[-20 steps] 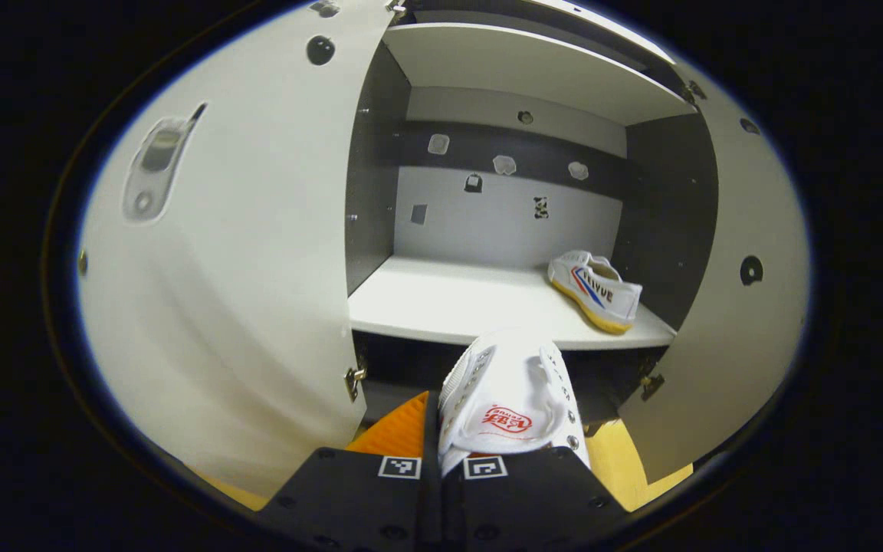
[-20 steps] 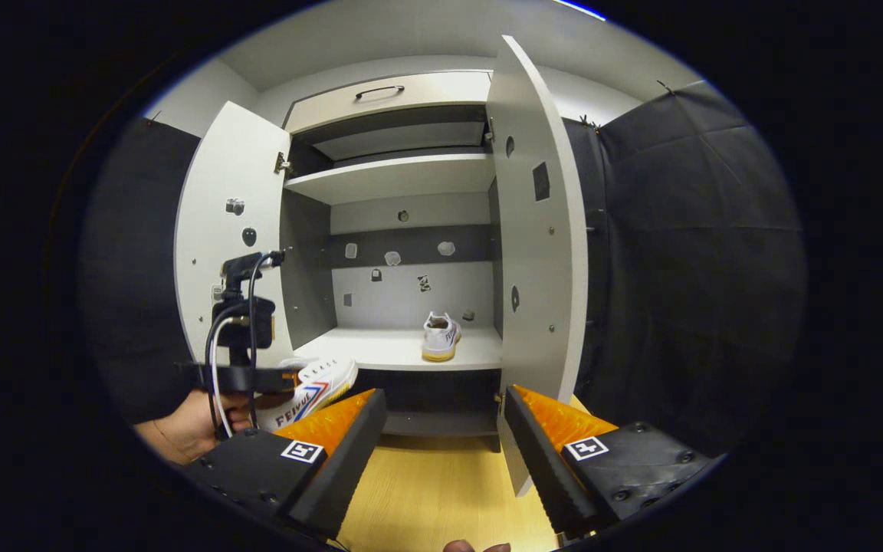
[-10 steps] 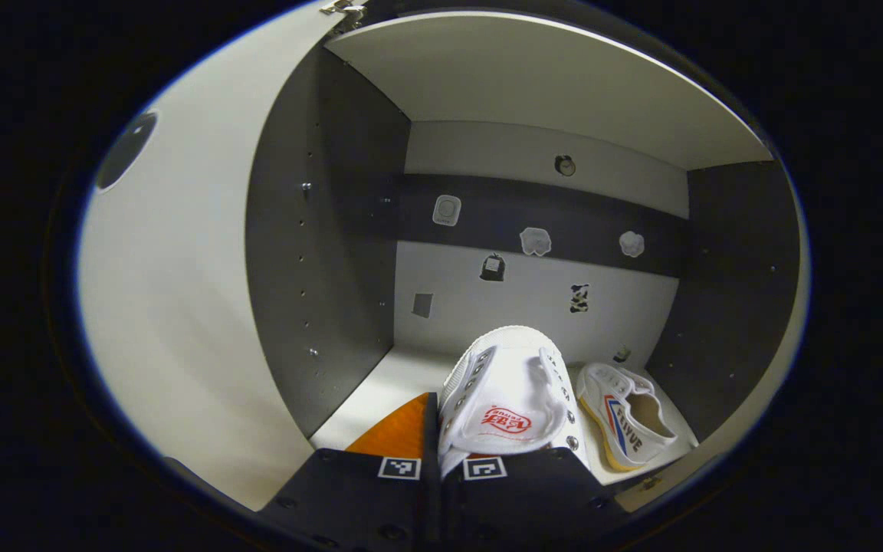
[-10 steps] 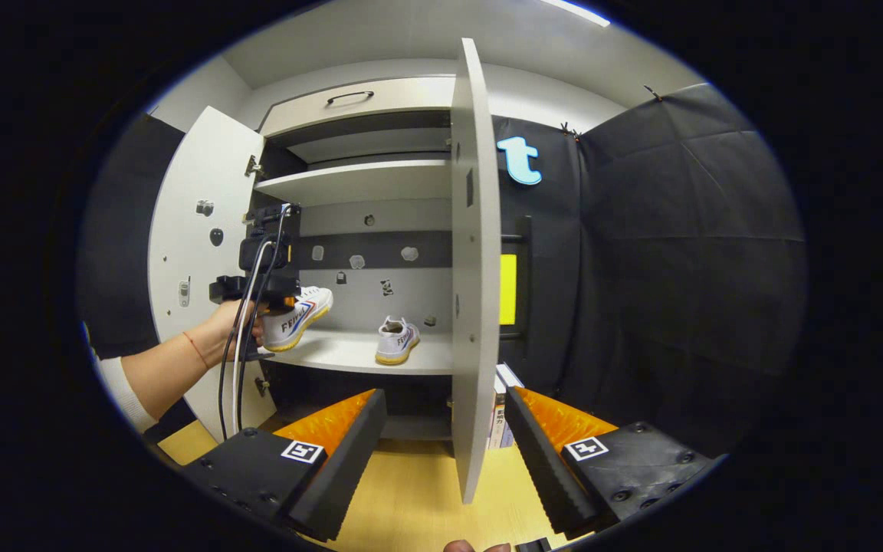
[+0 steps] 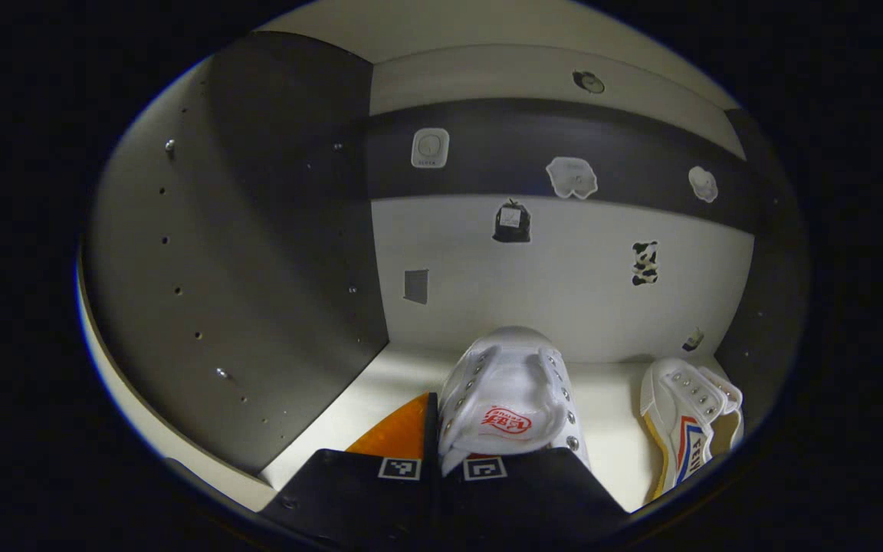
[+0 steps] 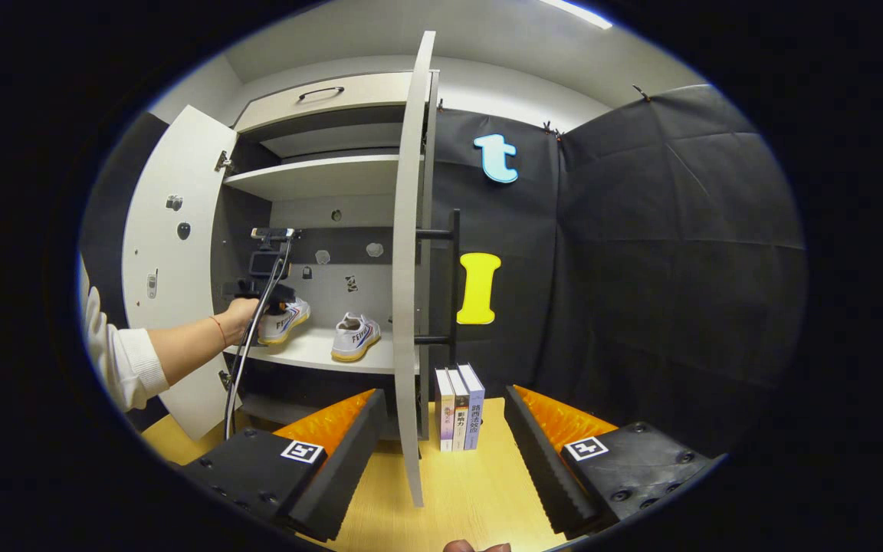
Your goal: Grab one shoe with the right hand and put it into the shoe cabinet, grab the other shoe with the left hand and put it into the shoe cabinet; then close the right door with the right hand and the left door with the left hand.
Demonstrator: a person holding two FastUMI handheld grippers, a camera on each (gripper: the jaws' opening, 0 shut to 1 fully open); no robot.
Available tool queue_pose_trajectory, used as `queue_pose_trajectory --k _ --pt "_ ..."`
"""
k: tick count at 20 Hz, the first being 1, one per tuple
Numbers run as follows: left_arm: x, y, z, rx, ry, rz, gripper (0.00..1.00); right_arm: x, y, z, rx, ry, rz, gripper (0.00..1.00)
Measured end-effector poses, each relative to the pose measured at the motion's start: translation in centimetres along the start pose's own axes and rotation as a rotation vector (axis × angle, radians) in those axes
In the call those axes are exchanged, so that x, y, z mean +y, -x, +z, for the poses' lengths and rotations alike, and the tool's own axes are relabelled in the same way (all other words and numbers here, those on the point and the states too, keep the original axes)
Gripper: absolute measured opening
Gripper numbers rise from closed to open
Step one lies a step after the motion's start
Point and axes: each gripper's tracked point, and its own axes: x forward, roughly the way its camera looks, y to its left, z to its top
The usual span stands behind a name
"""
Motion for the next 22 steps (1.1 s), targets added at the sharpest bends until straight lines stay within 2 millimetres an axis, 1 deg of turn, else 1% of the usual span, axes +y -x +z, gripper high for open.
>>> queue_pose_trajectory --k 3,8,11,13,14,16,17,18,19,20,21,22 --pt "-0.2 -1.4 -0.8 0.02 -0.013 0.015 0.06 -0.2 -0.3 -0.4 0.01 -0.012 0.005 0.98" --pt "0.1 -2.6 -2.1 0.066 -0.041 0.048 0.06 -0.5 -0.4 -0.9 0.018 -0.012 0.01 0.98" --pt "-0.1 -2.8 -2.7 0.104 -0.051 0.031 0.06 -0.3 -0.4 -0.9 0.021 -0.027 0.013 0.98" --pt "-0.3 -2.6 -2.7 0.115 -0.061 0.012 0.09 -0.4 -0.1 -0.9 0.015 -0.029 0.012 0.98" --pt "-0.4 -2.4 -2.5 0.115 -0.073 0.008 0.14 -0.5 0.1 -1.0 0.014 -0.029 0.013 0.98" --pt "-0.1 -1.9 -2.4 0.128 -0.137 0.024 0.16 -0.5 0.2 -0.9 0.016 -0.036 0.013 0.98" --pt "0.3 -1.9 -2.4 0.132 -0.167 0.046 0.2 -0.5 0.4 -0.8 0.016 -0.044 0.013 0.98" --pt "0.3 -1.7 -2.3 0.137 -0.18 0.044 0.3 -0.6 0.5 -0.5 0.009 -0.051 0.012 0.98" --pt "0.1 -1.2 -2.2 0.136 -0.182 0.039 0.32 -0.5 0.6 -0.4 0.004 -0.056 0.009 0.98" --pt "0.3 -0.8 -1.7 0.119 -0.19 0.045 0.39 -0.5 0.8 -0.3 0.001 -0.06 0.01 0.98" --pt "0.6 -0.5 -1.3 0.099 -0.201 0.05 0.48 -0.6 1.1 -0.2 -0.003 -0.063 0.009 0.98" --pt "0.5 -0.1 -1.0 0.09 -0.205 0.044 0.61 -0.6 1.3 0.0 -0.006 -0.067 0.009 0.98"
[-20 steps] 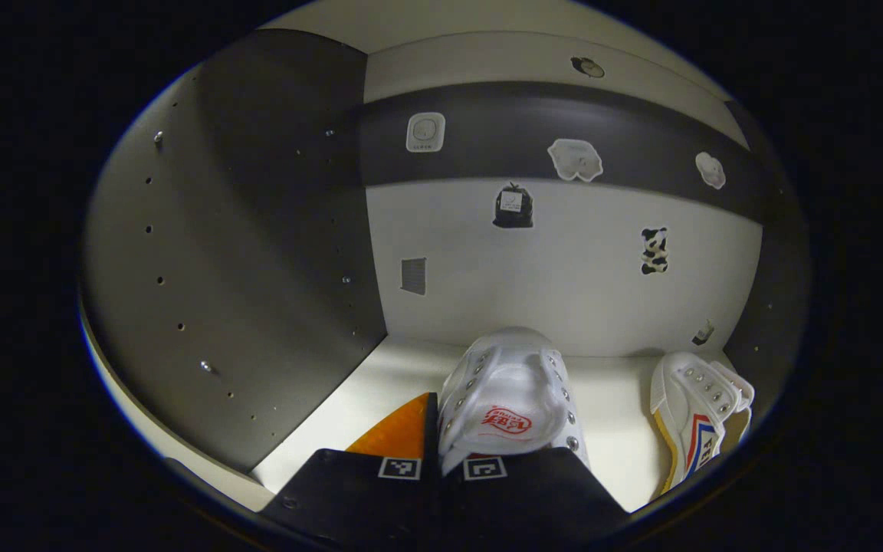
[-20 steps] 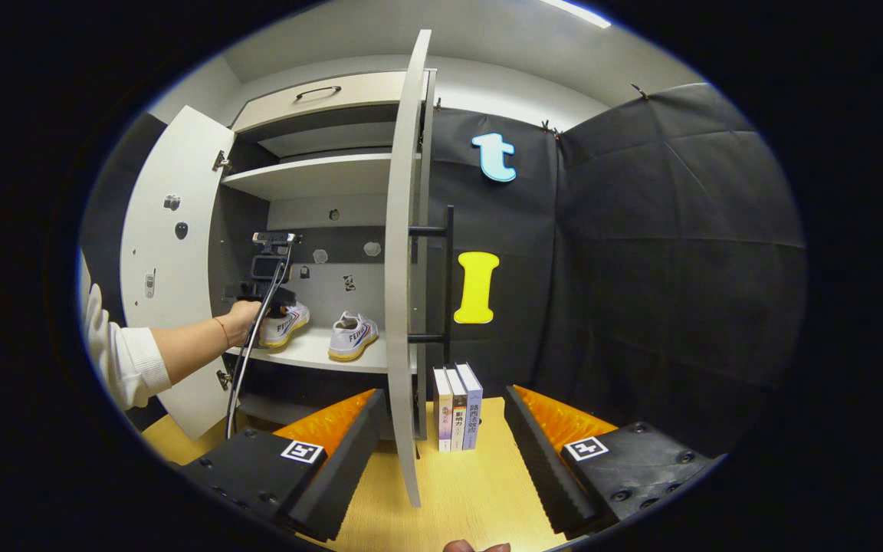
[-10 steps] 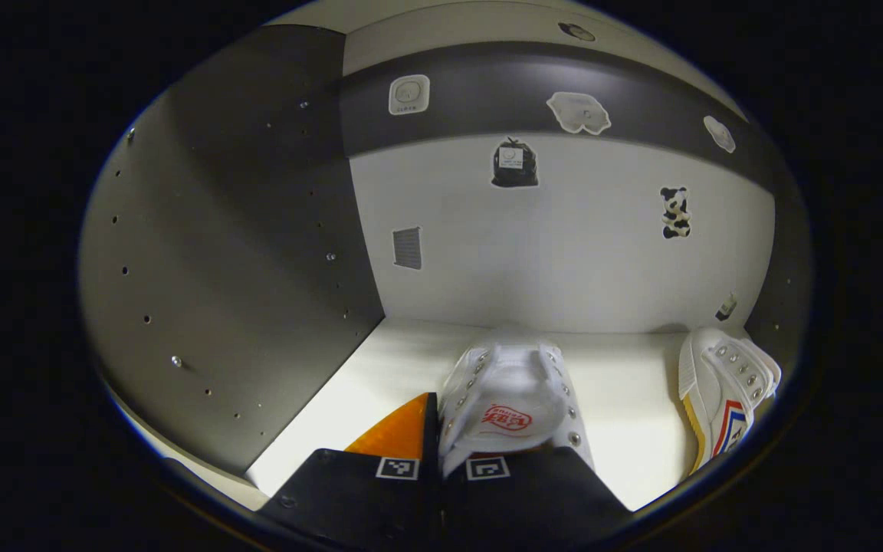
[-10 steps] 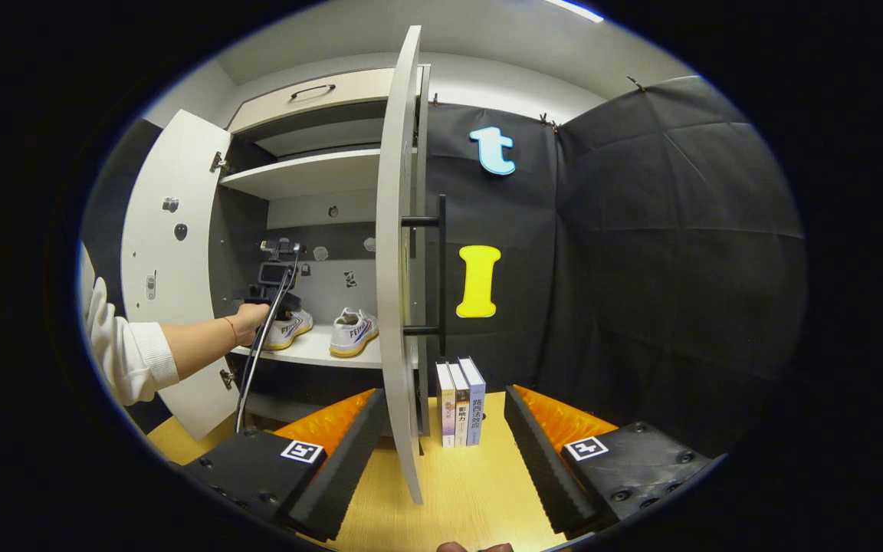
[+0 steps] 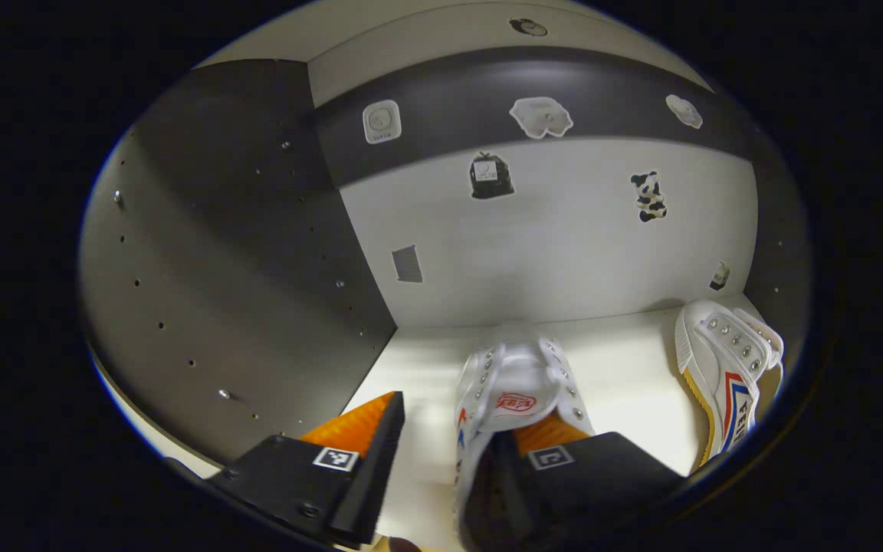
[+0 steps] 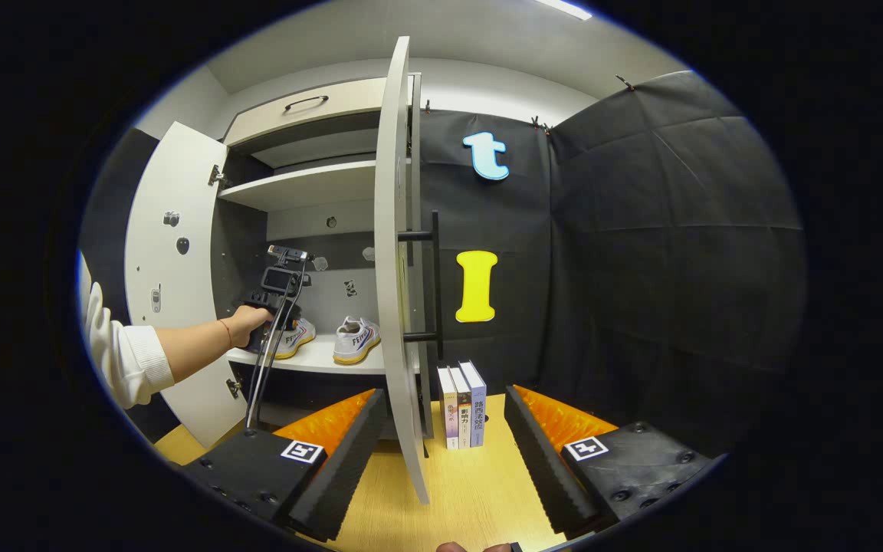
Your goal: Grab one shoe with the right hand and put it into the shoe cabinet, grab the other shoe with the left hand and put it into the shoe cabinet; then close the right door with the right hand and the left door with the left hand.
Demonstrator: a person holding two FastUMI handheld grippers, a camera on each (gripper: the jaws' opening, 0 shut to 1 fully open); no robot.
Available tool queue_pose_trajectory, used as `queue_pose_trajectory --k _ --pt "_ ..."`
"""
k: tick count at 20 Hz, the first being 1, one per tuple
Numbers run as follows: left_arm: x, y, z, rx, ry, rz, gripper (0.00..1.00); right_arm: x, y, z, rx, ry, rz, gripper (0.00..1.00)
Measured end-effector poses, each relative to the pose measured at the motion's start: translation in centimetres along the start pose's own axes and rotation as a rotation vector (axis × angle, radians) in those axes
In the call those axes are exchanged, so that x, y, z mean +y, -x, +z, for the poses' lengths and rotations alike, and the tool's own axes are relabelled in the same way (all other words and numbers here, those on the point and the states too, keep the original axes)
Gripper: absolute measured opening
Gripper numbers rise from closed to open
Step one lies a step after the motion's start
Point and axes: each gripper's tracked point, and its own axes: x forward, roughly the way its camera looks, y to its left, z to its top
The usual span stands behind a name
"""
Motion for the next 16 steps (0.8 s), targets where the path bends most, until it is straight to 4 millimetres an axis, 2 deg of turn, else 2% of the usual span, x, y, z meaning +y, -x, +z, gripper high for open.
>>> queue_pose_trajectory --k 1,2,5,6,9,12,16 --pt "0.0 0.5 0.0 -0.008 -0.001 -0.005 0.74 0.1 0.1 0.1 -0.002 -0.004 0.001 0.98" --pt "0.2 1.0 -0.1 -0.016 0.003 -0.006 0.81 0.2 0.3 0.2 -0.002 -0.011 0.002 0.98" --pt "0.0 2.6 -0.2 -0.03 0.029 -0.045 0.81 0.9 0.9 0.3 -0.005 -0.026 0.009 0.98" --pt "0.0 3.3 -0.1 -0.039 0.026 -0.054 0.85 1.0 1.0 0.3 -0.002 -0.02 0.008 0.98" --pt "0.1 5.9 0.5 -0.089 0.035 -0.07 0.88 1.5 1.7 -0.2 0.025 -0.007 0.012 0.98" --pt "-0.2 9.8 1.0 -0.162 0.059 -0.128 0.89 1.6 2.0 0.3 0.024 -0.032 0.007 0.98" --pt "-0.6 16.5 1.5 -0.264 0.069 -0.225 0.89 0.7 1.8 1.5 0.004 -0.035 -0.007 0.98"
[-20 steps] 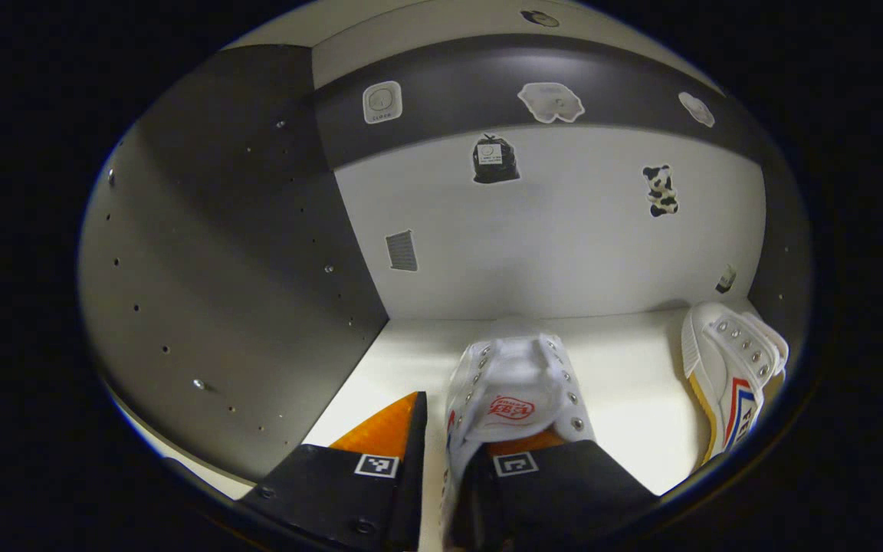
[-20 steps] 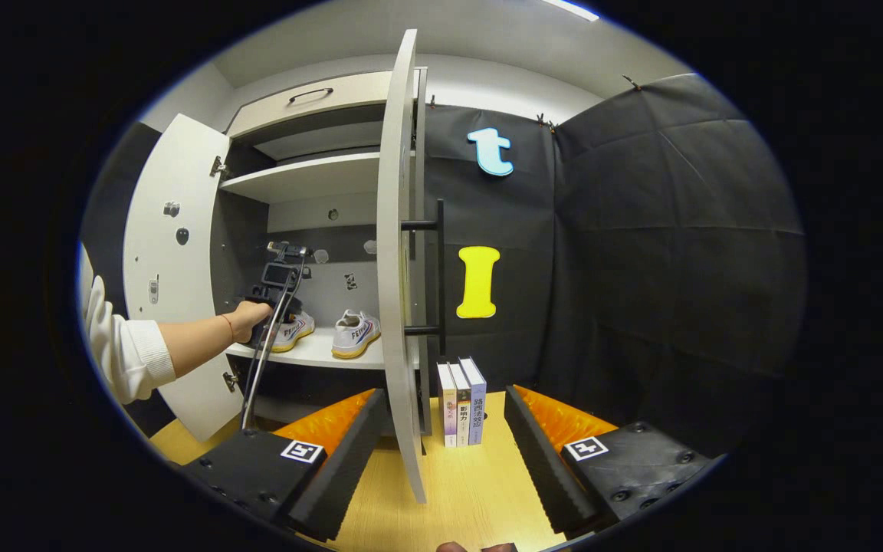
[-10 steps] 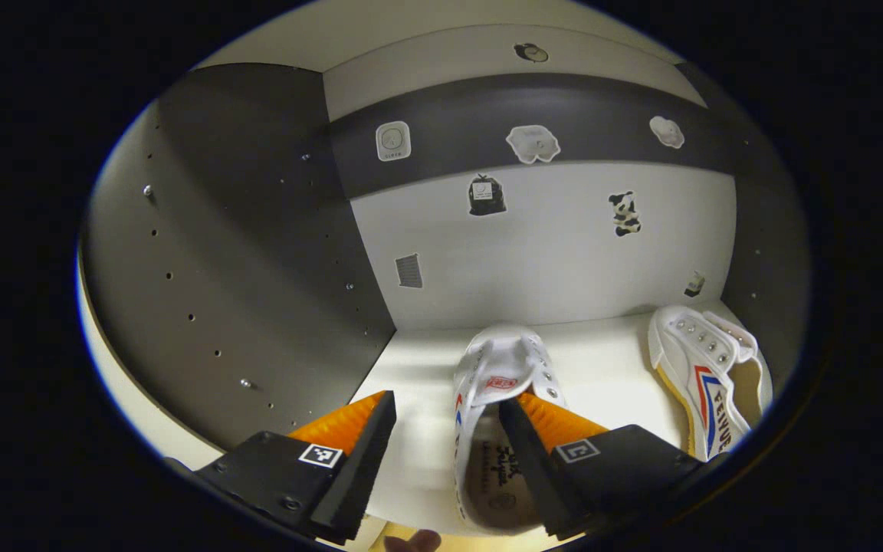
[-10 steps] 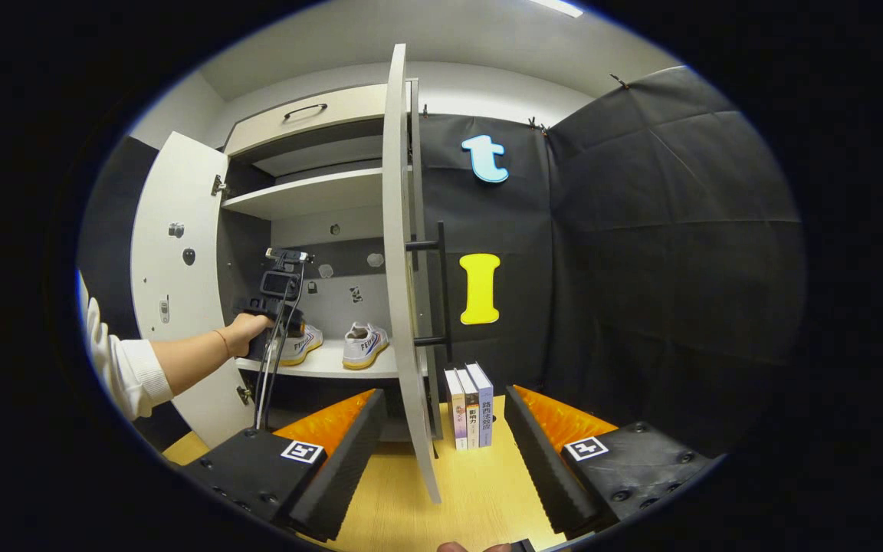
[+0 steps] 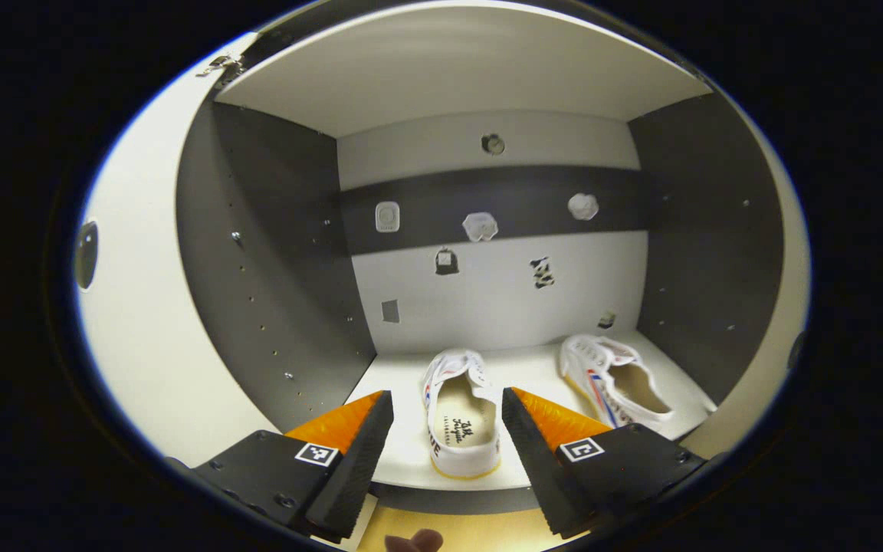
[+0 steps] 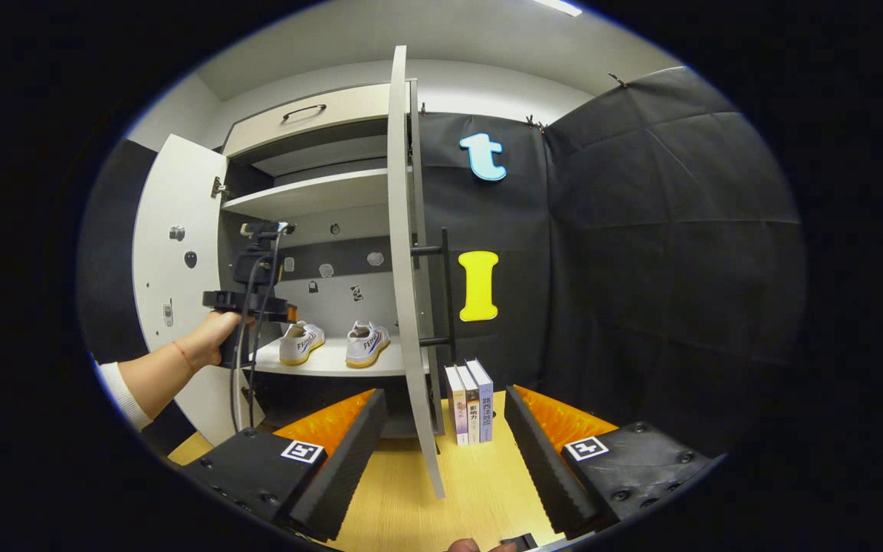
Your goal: Grab one shoe with the right hand and put it into the shoe cabinet, grab the other shoe with the left hand and put it into the shoe cabinet; then close the right door with the right hand and the left door with the left hand.
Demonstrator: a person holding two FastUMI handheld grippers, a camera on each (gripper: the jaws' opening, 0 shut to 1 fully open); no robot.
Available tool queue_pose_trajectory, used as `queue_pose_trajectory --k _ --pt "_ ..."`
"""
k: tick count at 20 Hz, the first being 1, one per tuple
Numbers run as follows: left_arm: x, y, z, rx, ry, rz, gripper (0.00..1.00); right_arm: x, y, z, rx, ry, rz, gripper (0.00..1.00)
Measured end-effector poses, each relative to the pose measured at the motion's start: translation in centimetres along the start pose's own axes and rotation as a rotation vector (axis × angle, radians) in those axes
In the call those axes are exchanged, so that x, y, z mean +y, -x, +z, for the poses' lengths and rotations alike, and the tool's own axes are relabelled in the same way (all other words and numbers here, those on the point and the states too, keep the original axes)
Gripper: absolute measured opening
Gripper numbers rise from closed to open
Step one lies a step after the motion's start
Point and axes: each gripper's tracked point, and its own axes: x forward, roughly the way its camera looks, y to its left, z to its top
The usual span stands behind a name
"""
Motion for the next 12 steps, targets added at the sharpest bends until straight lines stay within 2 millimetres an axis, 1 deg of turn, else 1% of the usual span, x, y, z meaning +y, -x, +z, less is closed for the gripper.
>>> queue_pose_trajectory --k 1,4,6,8,10,11,12 --pt "-0.4 1.5 0.6 -0.025 0.006 -0.021 0.89 -0.4 -0.1 0.5 -0.009 -0.001 -0.008 0.98" --pt "-0.7 6.4 2.3 -0.1 0.018 -0.056 0.9 -1.5 -1.1 1.9 -0.036 -0.009 -0.021 0.98" --pt "-0.9 9.7 2.9 -0.136 0.036 -0.076 0.92 -2.5 -1.9 3.4 -0.071 -0.01 -0.028 0.98" --pt "-1.2 12.6 3.0 -0.16 0.056 -0.106 0.95 -2.5 -2.8 4.7 -0.109 -0.007 -0.006 0.98" --pt "-1.4 15.3 2.7 -0.178 0.07 -0.132 0.95 -2.6 -3.7 4.3 -0.076 -0.011 0.019 0.98" --pt "-1.2 16.5 2.4 -0.185 0.074 -0.138 0.95 -2.5 -3.8 4.5 -0.061 -0.027 0.031 0.98" --pt "-1.2 17.7 2.1 -0.191 0.075 -0.147 0.95 -2.8 -4.1 4.8 -0.059 -0.037 0.029 0.98"
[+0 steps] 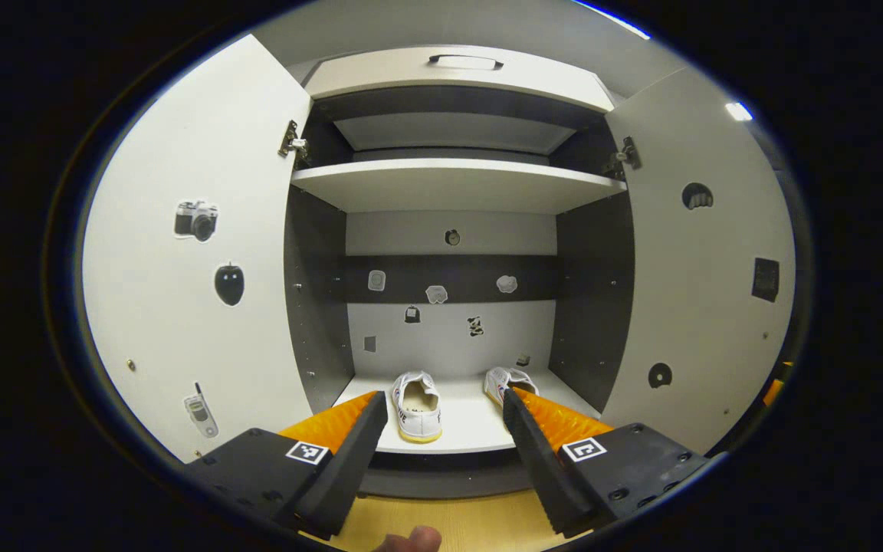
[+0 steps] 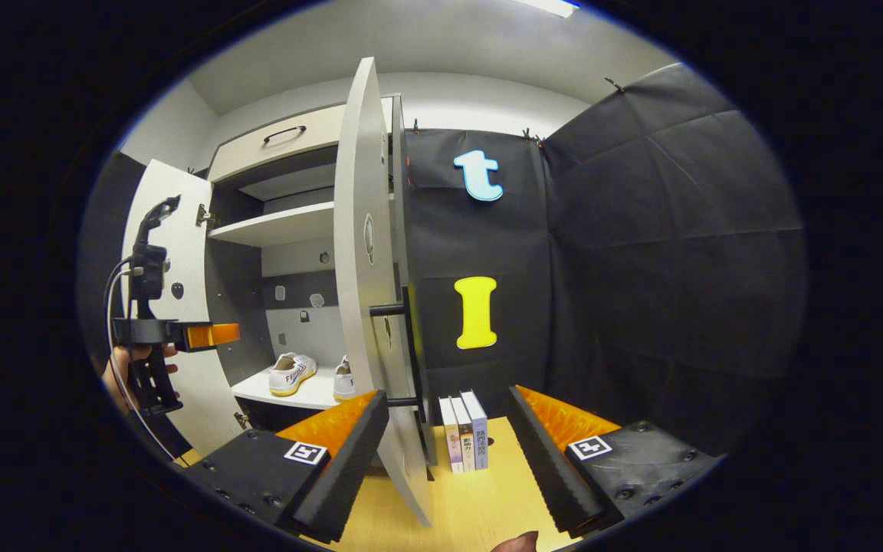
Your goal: Grab one shoe with the right hand and put it into the shoe cabinet, grab the other shoe with the left hand and put it into the shoe cabinet; then close the right door with the right hand and the left door with the left hand.
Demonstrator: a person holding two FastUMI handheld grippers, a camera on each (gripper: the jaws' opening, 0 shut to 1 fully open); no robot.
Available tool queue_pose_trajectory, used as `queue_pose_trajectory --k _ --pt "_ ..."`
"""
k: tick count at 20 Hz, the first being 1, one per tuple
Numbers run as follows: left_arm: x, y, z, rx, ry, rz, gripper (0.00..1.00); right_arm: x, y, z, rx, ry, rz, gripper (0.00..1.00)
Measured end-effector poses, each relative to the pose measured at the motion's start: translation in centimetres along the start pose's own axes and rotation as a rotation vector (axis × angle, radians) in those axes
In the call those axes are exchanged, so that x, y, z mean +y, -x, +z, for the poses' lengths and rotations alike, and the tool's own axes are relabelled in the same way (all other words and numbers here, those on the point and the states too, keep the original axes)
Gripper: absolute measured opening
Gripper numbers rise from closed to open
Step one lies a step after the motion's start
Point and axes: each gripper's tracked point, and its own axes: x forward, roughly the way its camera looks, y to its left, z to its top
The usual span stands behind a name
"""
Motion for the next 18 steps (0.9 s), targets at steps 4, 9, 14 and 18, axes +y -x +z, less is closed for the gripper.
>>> queue_pose_trajectory --k 4,9,14,18 --pt "0.7 4.2 -0.3 -0.016 -0.006 0.001 0.95 -2.3 -2.5 1.4 -0.017 0.011 -0.048 0.98" --pt "1.9 7.5 0.1 -0.036 0.008 0.03 0.95 -3.4 -5.6 2.2 -0.009 0.071 -0.036 0.98" --pt "4.3 10.5 0.0 -0.049 -0.002 0.064 0.95 -3.3 -7.4 1.6 0.009 0.067 -0.024 0.98" --pt "5.3 12.2 -0.8 -0.032 0.018 0.064 0.95 -2.9 -7.1 1.4 0.021 0.055 -0.029 0.98"
